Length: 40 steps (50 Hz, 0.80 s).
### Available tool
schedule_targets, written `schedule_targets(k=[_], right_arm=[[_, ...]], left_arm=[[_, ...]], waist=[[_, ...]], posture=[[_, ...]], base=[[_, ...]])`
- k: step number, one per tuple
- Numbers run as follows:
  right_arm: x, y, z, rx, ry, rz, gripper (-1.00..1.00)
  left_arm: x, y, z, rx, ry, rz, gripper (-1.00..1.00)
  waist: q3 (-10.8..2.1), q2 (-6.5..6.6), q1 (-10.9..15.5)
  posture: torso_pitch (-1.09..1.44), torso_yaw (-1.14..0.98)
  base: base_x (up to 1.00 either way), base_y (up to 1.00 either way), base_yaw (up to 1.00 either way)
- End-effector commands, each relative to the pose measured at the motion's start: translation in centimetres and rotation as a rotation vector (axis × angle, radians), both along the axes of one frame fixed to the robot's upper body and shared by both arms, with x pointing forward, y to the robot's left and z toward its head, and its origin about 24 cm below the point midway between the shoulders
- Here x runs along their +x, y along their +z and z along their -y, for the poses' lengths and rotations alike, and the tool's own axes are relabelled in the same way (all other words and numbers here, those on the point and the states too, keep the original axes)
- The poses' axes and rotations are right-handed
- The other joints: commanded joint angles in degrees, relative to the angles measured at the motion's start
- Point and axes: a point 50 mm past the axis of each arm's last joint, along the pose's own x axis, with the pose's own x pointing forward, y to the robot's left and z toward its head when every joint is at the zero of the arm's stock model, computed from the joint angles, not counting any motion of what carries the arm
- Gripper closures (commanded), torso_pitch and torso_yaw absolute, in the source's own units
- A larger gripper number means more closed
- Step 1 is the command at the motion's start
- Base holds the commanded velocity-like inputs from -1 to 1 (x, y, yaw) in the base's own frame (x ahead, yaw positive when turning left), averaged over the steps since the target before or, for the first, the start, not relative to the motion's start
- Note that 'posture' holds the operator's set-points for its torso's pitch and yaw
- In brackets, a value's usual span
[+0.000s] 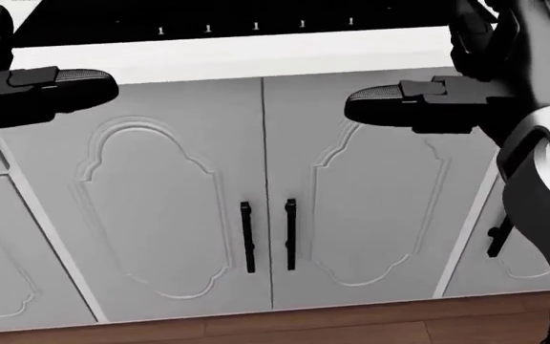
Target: Pick the lime from the pan and place it in the bowl.
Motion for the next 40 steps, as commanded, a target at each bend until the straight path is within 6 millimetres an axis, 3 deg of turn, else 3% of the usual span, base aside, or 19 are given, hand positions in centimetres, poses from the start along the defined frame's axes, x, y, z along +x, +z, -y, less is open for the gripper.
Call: schedule_targets(k=[1, 6, 8, 9, 10, 14, 18, 20, 22, 23, 24, 28, 31, 33, 35, 37, 38, 40], right_arm=[[-0.6, 2.0, 0.5, 0.004, -0.028, 0.114, -1.0], [-0.7, 2.2, 0.5, 0.007, -0.027, 0.119, -1.0], [-0.5, 2.0, 0.4, 0.007, -0.026, 0.117, -1.0], [-0.5, 2.0, 0.2, 0.006, -0.024, 0.116, -1.0], [-0.4, 2.0, 0.1, 0.006, -0.025, 0.116, -1.0], [-0.4, 2.1, 0.6, 0.009, -0.029, 0.121, -1.0], [-0.9, 2.2, 1.0, 0.009, -0.029, 0.122, -1.0], [-1.1, 2.3, 1.1, 0.008, -0.03, 0.123, -1.0], [-1.4, 2.4, 1.3, 0.009, -0.032, 0.125, -1.0], [-1.4, 2.4, 1.2, 0.008, -0.029, 0.125, -1.0], [-1.3, 2.2, 1.1, 0.006, -0.028, 0.122, -1.0], [-0.7, 2.1, 0.7, 0.004, -0.026, 0.121, -1.0], [-0.6, 2.2, 0.4, 0.004, -0.025, 0.122, -1.0], [-0.6, 2.2, 0.3, 0.004, -0.026, 0.123, -1.0], [-0.7, 2.0, 0.4, 0.003, -0.025, 0.123, -1.0], [-0.8, 2.0, 0.5, 0.003, -0.027, 0.121, -1.0], [-0.8, 2.0, 0.5, 0.003, -0.026, 0.122, -1.0], [-0.9, 1.9, 0.5, 0.002, -0.025, 0.121, -1.0]], left_arm=[[-0.6, 1.9, 0.5, 0.011, -0.025, 0.105, -1.0], [-0.7, 2.1, 0.6, 0.009, -0.028, 0.111, -1.0], [-0.7, 2.1, 0.5, 0.01, -0.029, 0.109, -1.0], [-0.7, 2.2, 0.3, 0.008, -0.029, 0.112, -1.0], [-0.6, 2.1, 0.3, 0.008, -0.027, 0.111, -1.0], [-0.8, 2.0, 0.3, 0.01, -0.032, 0.109, -1.0], [-0.8, 2.0, 0.1, 0.008, -0.032, 0.108, -1.0], [-0.8, 2.0, 0.0, 0.009, -0.03, 0.108, -1.0], [-1.2, 1.8, 0.8, 0.012, -0.033, 0.107, -1.0], [-1.3, 1.9, 0.9, 0.011, -0.033, 0.108, -1.0], [-1.3, 2.1, 1.1, 0.011, -0.03, 0.109, -1.0], [-0.7, 2.1, 0.7, 0.01, -0.029, 0.11, -1.0], [-0.5, 2.0, 0.5, 0.011, -0.031, 0.11, -1.0], [-0.5, 1.9, 0.5, 0.011, -0.032, 0.109, -1.0], [-0.7, 2.0, 0.5, 0.011, -0.031, 0.109, -1.0], [-0.8, 2.0, 0.6, 0.012, -0.033, 0.109, -1.0], [-0.9, 2.0, 0.6, 0.012, -0.032, 0.11, -1.0], [-0.9, 1.9, 0.6, 0.014, -0.032, 0.11, -1.0]], waist=[[-1.33, -0.16, -0.43], [-0.9, -2.84, -0.32], [-0.99, -4.75, -0.13], [-1.48, -6.33, -0.06], [-1.3, -5.2, -0.37], [-1.98, -5.08, -0.22], [-0.95, -2.72, -0.28], [-1.12, -0.38, -0.67], [-2.48, 4.37, -0.73], [-1.52, 1.11, -0.45], [-1.37, 2.05, -0.58], [-1.58, -0.25, -0.18], [-0.98, -1.79, -0.19], [-0.83, -3.32, 0.0], [-1.25, -6.01, 0.24], [-1.23, -4.91, -0.22], [-1.24, -5.66, 0.16], [-1.68, -5.29, -0.08]], posture=[[0.0, 0.0], [0.0, 0.0], [0.0, 0.0], [0.0, 0.0], [0.0, 0.0], [0.0, 0.0], [0.0, 0.0], [0.0, 0.0], [0.0, 0.0], [0.0, 0.0], [0.0, 0.0], [0.0, 0.0], [0.0, 0.0], [0.0, 0.0], [0.0, 0.0], [0.0, 0.0], [0.0, 0.0], [0.0, 0.0]], base=[[0.1, 0.26, 0.0], [0.1, 0.26, 0.0], [0.09, 0.26, 0.0], [0.1, 0.27, 0.0], [0.1, 0.26, 0.0], [0.1, 0.26, 0.0], [0.1, 0.26, 0.0], [0.11, 0.26, 0.0], [0.1, 0.26, 0.0], [0.1, 0.26, 0.0], [0.12, 0.25, 0.0], [0.12, 0.25, 0.0], [0.14, 0.24, 0.0], [0.15, 0.25, 0.0], [0.15, 0.25, 0.0], [0.16, 0.25, 0.0], [0.16, 0.24, 0.0], [0.17, 0.24, 0.0]])
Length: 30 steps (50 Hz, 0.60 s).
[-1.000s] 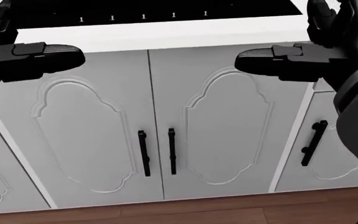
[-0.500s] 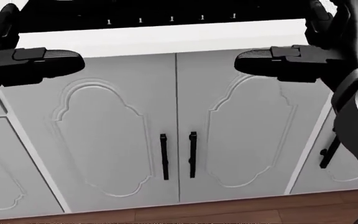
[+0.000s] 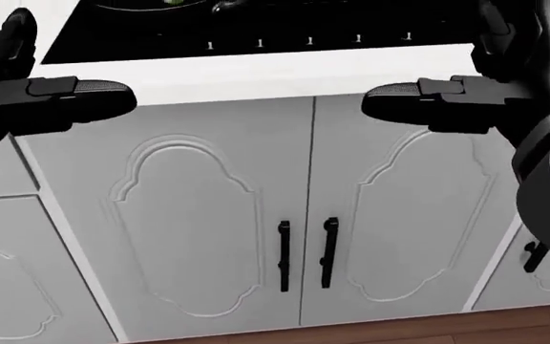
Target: Pick the lime from the pan and place it in the bowl.
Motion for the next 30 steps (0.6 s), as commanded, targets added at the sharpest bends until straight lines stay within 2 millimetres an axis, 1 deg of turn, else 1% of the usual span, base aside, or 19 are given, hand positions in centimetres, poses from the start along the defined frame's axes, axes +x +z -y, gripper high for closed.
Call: schedule_targets(k=[1, 3, 5, 6, 7, 8, 9, 10, 13, 17, 19, 20, 21, 22, 23, 24, 25, 27, 30], right_arm=[[-0.73, 2.09, -0.57, -0.009, 0.03, 0.112, -1.0], [-0.71, 2.04, -0.52, -0.008, 0.029, 0.111, -1.0], [-0.79, 2.18, -0.46, -0.008, 0.029, 0.113, -1.0], [-0.77, 2.15, -0.39, -0.007, 0.028, 0.114, -1.0], [-0.79, 2.18, -0.4, -0.007, 0.029, 0.115, -1.0], [-0.82, 2.28, -0.41, -0.007, 0.028, 0.115, -1.0], [-0.77, 2.26, -0.4, -0.006, 0.028, 0.115, -1.0], [-0.76, 2.3, -0.41, -0.006, 0.027, 0.114, -1.0], [-0.67, 2.16, -0.4, -0.006, 0.027, 0.113, -1.0], [-0.66, 2.21, -0.45, -0.004, 0.029, 0.113, -1.0], [-0.65, 2.23, -0.48, -0.003, 0.03, 0.115, -1.0], [-0.66, 2.24, -0.47, -0.004, 0.03, 0.115, -1.0], [-0.68, 2.25, -0.48, -0.004, 0.029, 0.115, -1.0], [-0.68, 2.23, -0.53, -0.005, 0.03, 0.115, -1.0], [-0.64, 2.16, -0.52, -0.007, 0.03, 0.115, -1.0], [-0.64, 2.16, -0.52, -0.007, 0.03, 0.115, -1.0], [-0.62, 2.13, -0.51, -0.008, 0.03, 0.115, -1.0], [-0.65, 2.2, -0.55, -0.008, 0.031, 0.115, -1.0], [-0.68, 2.21, -0.55, -0.01, 0.03, 0.115, -1.0]], left_arm=[[-0.76, 2.23, -0.41, -0.002, 0.025, 0.116, -1.0], [-0.73, 2.17, -0.41, -0.002, 0.026, 0.115, -1.0], [-0.8, 2.21, -0.32, -0.001, 0.025, 0.115, -1.0], [-0.76, 2.14, -0.32, -0.002, 0.025, 0.115, -1.0], [-0.75, 2.19, -0.3, -0.001, 0.025, 0.115, -1.0], [-0.74, 2.2, -0.31, -0.001, 0.025, 0.115, -1.0], [-0.71, 2.19, -0.34, -0.002, 0.026, 0.114, -1.0], [-0.66, 2.17, -0.36, -0.002, 0.026, 0.113, -1.0], [-0.65, 2.22, -0.34, -0.001, 0.025, 0.114, -1.0], [-0.59, 2.16, -0.35, -0.001, 0.026, 0.114, -1.0], [-0.54, 2.1, -0.35, -0.001, 0.026, 0.113, -1.0], [-0.53, 2.08, -0.37, -0.001, 0.026, 0.112, -1.0], [-0.53, 2.05, -0.39, -0.001, 0.027, 0.111, -1.0], [-0.57, 2.13, -0.38, -0.001, 0.026, 0.113, -1.0], [-0.57, 2.14, -0.4, -0.001, 0.026, 0.113, -1.0], [-0.55, 2.12, -0.42, -0.001, 0.027, 0.113, -1.0], [-0.55, 2.11, -0.4, -0.001, 0.026, 0.113, -1.0], [-0.56, 2.16, -0.4, 0.0, 0.027, 0.114, -1.0], [-0.64, 2.19, -0.35, 0.0, 0.026, 0.114, -1.0]], waist=[[-1.47, -0.01, 0.43], [-0.9, 1.11, 0.24], [-0.57, 2.79, -0.08], [-0.68, 4.12, -0.32], [-1.2, 5.91, -0.52], [-1.95, 8.65, -0.46], [-1.41, 6.37, 0.0], [-0.77, 6.98, -0.28], [-1.05, 5.35, 0.25], [-0.48, 3.2, 0.53], [-0.32, 1.76, 0.78], [-0.38, 0.76, 0.92], [-0.74, -0.67, 1.03], [-0.87, -1.61, 1.09], [-0.99, 0.43, 0.42], [-1.03, -0.81, 0.87], [-1.17, -0.85, 0.6], [-1.55, -0.36, 0.48], [-0.75, 1.44, 0.1]], posture=[[0.0, 0.0], [0.0, 0.0], [0.0, 0.0], [0.0, 0.0], [0.0, 0.0], [0.0, 0.0], [0.0, 0.0], [0.0, 0.0], [0.0, 0.0], [0.0, 0.0], [0.0, 0.0], [0.0, 0.0], [0.0, 0.0], [0.0, 0.0], [0.0, 0.0], [0.0, 0.0], [0.0, 0.0], [0.0, 0.0], [0.0, 0.0]], base=[[0.16, 0.25, 0.0], [0.16, 0.25, 0.0], [0.16, 0.24, 0.0], [0.16, 0.25, 0.0], [0.18, 0.24, 0.0], [0.19, 0.24, 0.0], [0.22, 0.24, 0.0], [0.21, 0.23, 0.0], [0.21, 0.23, 0.0], [0.21, 0.24, 0.0], [0.22, 0.23, 0.0], [0.22, 0.23, 0.0], [0.22, 0.23, 0.0], [0.23, 0.23, 0.0], [0.23, 0.24, 0.0], [0.23, 0.23, 0.0], [0.23, 0.23, 0.0], [0.23, 0.23, 0.0], [0.22, 0.23, 0.0]])
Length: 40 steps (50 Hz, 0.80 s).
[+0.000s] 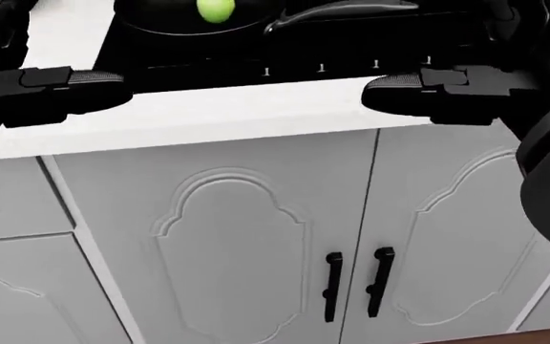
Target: Pick the lime from the pan and place it in the bowl.
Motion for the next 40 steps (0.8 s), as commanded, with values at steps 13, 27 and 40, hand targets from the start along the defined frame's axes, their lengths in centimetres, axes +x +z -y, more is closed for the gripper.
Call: schedule_targets(k=[13, 27, 40], right_arm=[[-0.36, 1.3, -0.4, -0.008, 0.019, 0.075, -1.0], [-0.29, 1.15, -0.37, -0.005, 0.02, 0.073, -1.0], [-0.32, 1.24, -0.39, -0.004, 0.022, 0.073, -1.0]], left_arm=[[-0.4, 1.53, -0.38, 0.001, 0.021, 0.083, -1.0], [-0.35, 1.37, -0.32, 0.003, 0.019, 0.079, -1.0], [-0.41, 1.41, -0.28, 0.004, 0.018, 0.08, -1.0]], waist=[[-0.85, 1.43, 0.8], [-0.83, -0.47, 0.28], [-1.28, 2.05, 1.2]], posture=[[0.0, 0.0], [0.0, 0.0], [0.0, 0.0]], base=[[0.23, 0.23, 0.0], [0.23, 0.21, 0.0], [0.23, 0.03, 0.0]])
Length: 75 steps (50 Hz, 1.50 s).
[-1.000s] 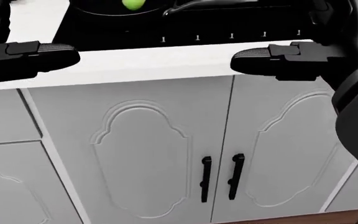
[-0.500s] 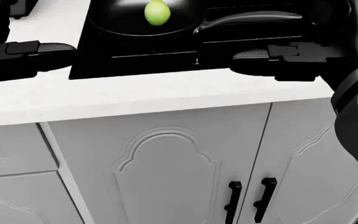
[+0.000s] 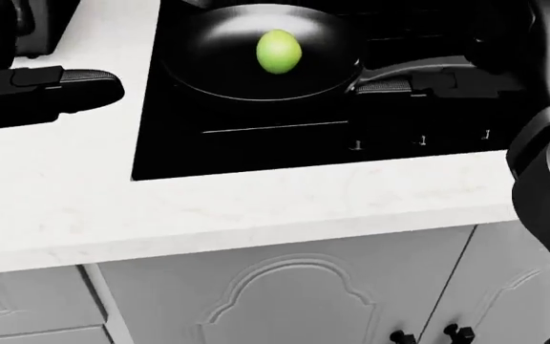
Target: Pick the lime from the pan and place it in the bowl.
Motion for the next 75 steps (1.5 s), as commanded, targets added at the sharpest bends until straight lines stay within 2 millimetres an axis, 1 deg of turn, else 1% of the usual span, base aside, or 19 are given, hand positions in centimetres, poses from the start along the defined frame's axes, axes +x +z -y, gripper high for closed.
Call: schedule_targets(k=[1, 4, 6, 7, 8, 9, 13, 15, 16, 17, 18, 21, 29, 51, 66, 67, 69, 72, 75], right_arm=[[-0.37, 1.29, 0.24, 0.0, -0.013, 0.075, -1.0], [-0.41, 1.37, 0.19, -0.001, -0.011, 0.077, -1.0], [-0.43, 1.4, 0.21, 0.001, -0.011, 0.078, -1.0], [-0.4, 1.36, 0.21, 0.0, -0.011, 0.079, -1.0], [-0.36, 1.33, 0.24, 0.0, -0.013, 0.077, -1.0], [-0.38, 1.38, 0.21, -0.001, -0.014, 0.076, -1.0], [-0.31, 1.31, 0.21, -0.004, -0.018, 0.076, -1.0], [-0.34, 1.34, 0.09, -0.003, -0.013, 0.078, -1.0], [-0.36, 1.33, 0.08, -0.002, -0.011, 0.077, -1.0], [-0.4, 1.39, 0.08, 0.001, -0.011, 0.078, -1.0], [-0.4, 1.4, 0.06, 0.002, -0.01, 0.077, -1.0], [-0.43, 1.38, 0.06, 0.003, -0.007, 0.079, -1.0], [-0.46, 1.45, -0.01, 0.003, -0.004, 0.079, -1.0], [-0.46, 1.54, -0.02, 0.002, -0.001, 0.084, -1.0], [-0.59, 1.59, -0.01, -0.001, -0.004, 0.091, -1.0], [-0.66, 1.63, -0.09, -0.007, -0.002, 0.09, -1.0], [-0.62, 1.61, -0.01, -0.006, -0.004, 0.092, -1.0], [-0.65, 1.71, -0.03, -0.005, -0.002, 0.093, -1.0], [-0.57, 1.6, -0.06, -0.006, 0.001, 0.092, -1.0]], left_arm=[[-0.38, 1.46, 0.25, 0.003, -0.012, 0.077, -1.0], [-0.38, 1.45, 0.27, 0.004, -0.013, 0.078, -1.0], [-0.37, 1.44, 0.28, 0.004, -0.013, 0.077, -1.0], [-0.39, 1.48, 0.31, 0.005, -0.013, 0.078, -1.0], [-0.37, 1.46, 0.29, 0.005, -0.012, 0.078, -1.0], [-0.36, 1.43, 0.29, 0.005, -0.013, 0.077, -1.0], [-0.35, 1.39, 0.25, 0.005, -0.013, 0.077, -1.0], [-0.37, 1.4, 0.3, 0.005, -0.014, 0.077, -1.0], [-0.36, 1.39, 0.29, 0.005, -0.014, 0.076, -1.0], [-0.35, 1.35, 0.28, 0.005, -0.013, 0.076, -1.0], [-0.36, 1.38, 0.28, 0.004, -0.014, 0.076, -1.0], [-0.34, 1.28, 0.3, 0.005, -0.014, 0.075, -1.0], [-0.35, 1.36, 0.31, 0.005, -0.015, 0.074, -1.0], [-0.28, 1.31, 0.38, 0.005, -0.016, 0.074, -1.0], [-0.41, 1.31, 0.32, 0.004, -0.018, 0.076, -1.0], [-0.44, 1.34, 0.34, 0.004, -0.018, 0.077, -1.0], [-0.43, 1.28, 0.34, 0.004, -0.019, 0.075, -1.0], [-0.38, 1.3, 0.35, 0.004, -0.018, 0.075, -1.0], [-0.38, 1.32, 0.36, 0.005, -0.019, 0.075, -1.0]], waist=[[-0.81, 0.33, -0.16], [-0.94, -1.92, 0.28], [-1.61, -4.75, 0.54], [-1.39, -3.84, 0.39], [-0.94, -3.73, -0.1], [-0.25, -4.43, 0.24], [0.44, -2.93, 0.0], [0.7, -1.49, -0.48], [0.38, -0.17, -0.73], [0.01, 0.41, -1.29], [0.18, -0.48, -1.11], [-1.01, -0.78, -1.08], [-1.17, -1.54, -0.66], [-0.55, -1.32, -0.71], [-0.87, -1.21, -0.76], [-2.37, -1.07, -0.83], [-0.18, -0.54, -0.64], [0.39, 0.38, -0.69], [0.07, 1.96, -0.95]], posture=[[0.0, 0.0], [0.0, 0.0], [0.0, 0.0], [0.0, 0.0], [0.0, 0.0], [0.0, 0.0], [0.0, 0.0], [0.0, 0.0], [0.0, 0.0], [0.0, 0.0], [0.0, 0.0], [0.0, 0.0], [0.0, 0.0], [0.0, 0.0], [0.0, 0.0], [0.0, 0.0], [0.0, 0.0], [0.0, 0.0], [0.0, 0.0]], base=[[0.23, 0.0, 0.0], [0.23, 0.0, 0.0], [0.23, 0.0, 0.0], [0.16, 0.0, 0.0], [0.05, 0.0, 0.0], [0.0, 0.0, 0.0], [0.0, 0.0, 0.0], [0.0, 0.0, 0.0], [0.0, 0.0, 0.0], [0.0, 0.0, 0.0], [0.0, 0.0, 0.0], [0.0, 0.0, 0.0], [0.0, 0.0, 0.0], [0.0, 0.0, 0.0], [0.0, 0.0, 0.0], [0.15, 0.0, 0.0], [0.25, -0.01, 0.0], [0.25, -0.01, 0.0], [0.25, 0.0, 0.0]])
